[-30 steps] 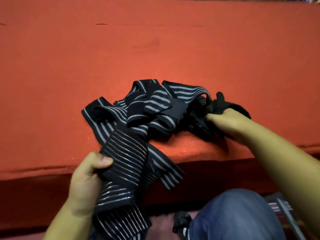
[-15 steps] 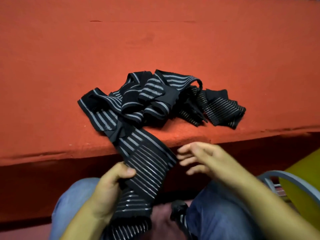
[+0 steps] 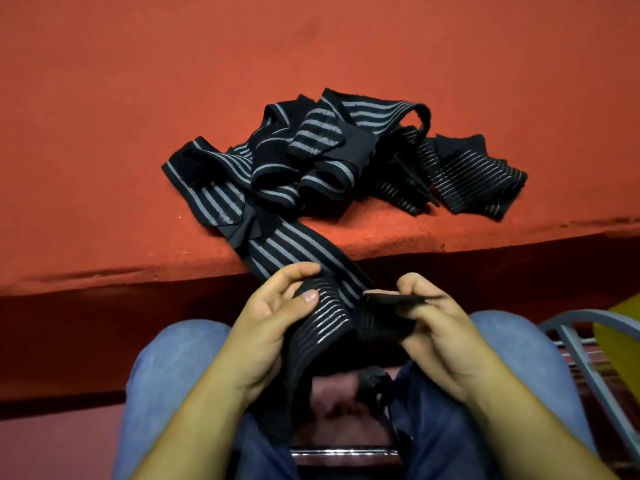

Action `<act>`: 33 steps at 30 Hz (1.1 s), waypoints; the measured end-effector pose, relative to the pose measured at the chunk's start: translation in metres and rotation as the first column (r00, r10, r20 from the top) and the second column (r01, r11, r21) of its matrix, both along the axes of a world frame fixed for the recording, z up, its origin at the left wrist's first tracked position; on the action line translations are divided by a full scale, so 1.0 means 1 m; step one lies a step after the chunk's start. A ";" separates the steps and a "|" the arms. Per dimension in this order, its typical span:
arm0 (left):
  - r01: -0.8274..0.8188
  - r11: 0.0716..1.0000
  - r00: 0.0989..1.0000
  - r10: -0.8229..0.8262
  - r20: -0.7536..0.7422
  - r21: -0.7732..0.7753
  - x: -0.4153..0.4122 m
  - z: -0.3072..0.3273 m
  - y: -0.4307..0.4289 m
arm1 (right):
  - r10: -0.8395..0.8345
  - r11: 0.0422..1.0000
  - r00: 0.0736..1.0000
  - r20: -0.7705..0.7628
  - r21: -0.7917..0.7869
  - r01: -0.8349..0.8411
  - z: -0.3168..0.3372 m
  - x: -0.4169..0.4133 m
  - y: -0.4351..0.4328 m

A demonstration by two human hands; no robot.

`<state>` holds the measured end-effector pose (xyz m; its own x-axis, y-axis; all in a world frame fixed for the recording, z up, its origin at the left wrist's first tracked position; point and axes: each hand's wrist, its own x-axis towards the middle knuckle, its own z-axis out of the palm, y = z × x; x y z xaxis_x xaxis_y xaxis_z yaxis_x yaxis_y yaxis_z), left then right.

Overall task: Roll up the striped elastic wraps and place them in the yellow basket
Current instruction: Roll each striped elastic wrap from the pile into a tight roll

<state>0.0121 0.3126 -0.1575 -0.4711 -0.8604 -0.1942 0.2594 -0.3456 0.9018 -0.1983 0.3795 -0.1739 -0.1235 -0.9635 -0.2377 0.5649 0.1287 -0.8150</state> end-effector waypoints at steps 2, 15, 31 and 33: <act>0.011 1.000 1.000 -0.011 -0.020 -0.018 0.000 0.001 0.003 | 0.001 0.998 1.000 0.029 0.059 -0.002 -0.002 -0.001 -0.002; 0.011 0.975 0.989 0.023 0.149 -0.222 -0.003 -0.001 0.012 | 0.323 0.932 0.946 -0.010 0.175 -0.316 -0.012 0.002 0.004; 0.122 0.983 0.992 -0.117 0.047 -0.139 -0.005 0.002 0.019 | 0.371 0.926 0.928 -0.039 0.087 -0.367 -0.007 0.003 0.008; 0.105 0.993 0.992 -0.109 -0.068 -0.057 -0.003 0.000 0.016 | 0.410 0.910 0.911 -0.040 0.086 -0.406 -0.004 0.005 0.010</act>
<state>0.0087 0.3289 -0.1570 -0.5717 -0.8128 -0.1122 0.2875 -0.3266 0.9004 -0.1935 0.3898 -0.1784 0.2617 -0.9125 -0.3144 0.4044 0.3994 -0.8228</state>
